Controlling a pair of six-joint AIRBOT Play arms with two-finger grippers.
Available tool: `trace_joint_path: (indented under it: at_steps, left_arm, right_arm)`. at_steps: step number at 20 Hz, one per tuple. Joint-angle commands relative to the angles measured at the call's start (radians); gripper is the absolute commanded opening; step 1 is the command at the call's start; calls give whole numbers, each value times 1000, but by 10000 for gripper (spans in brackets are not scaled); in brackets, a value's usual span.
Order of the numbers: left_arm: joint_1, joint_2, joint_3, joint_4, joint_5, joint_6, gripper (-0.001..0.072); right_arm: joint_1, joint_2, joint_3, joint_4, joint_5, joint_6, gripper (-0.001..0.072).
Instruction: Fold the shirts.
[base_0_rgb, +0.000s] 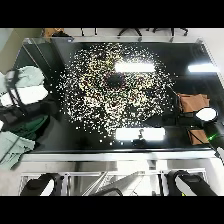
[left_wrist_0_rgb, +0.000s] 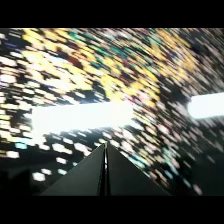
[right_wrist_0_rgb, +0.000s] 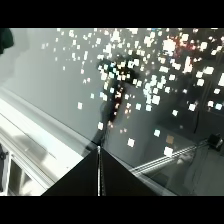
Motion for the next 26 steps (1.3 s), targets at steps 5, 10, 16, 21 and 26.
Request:
trace_joint_path:
  at_steps: [5,10,16,21,26]
  left_arm:
    - [354,-401,212,13,329,329,14]
    - [348,-969,707,32,419,415,702]
    - [351,-1446,1160,32,436,414,702]
    - [354,-1540,1163,220,613,414,702]
    - [354,-1562,1130,387,626,414,701]
  right_arm:
    - [1,1,-1,0,0,0,20]
    - [1,1,-1,0,0,0,20]
    - [1,1,-1,0,0,0,20]
    - [1,1,-1,0,0,0,20]
    - [1,1,-1,0,0,0,20]
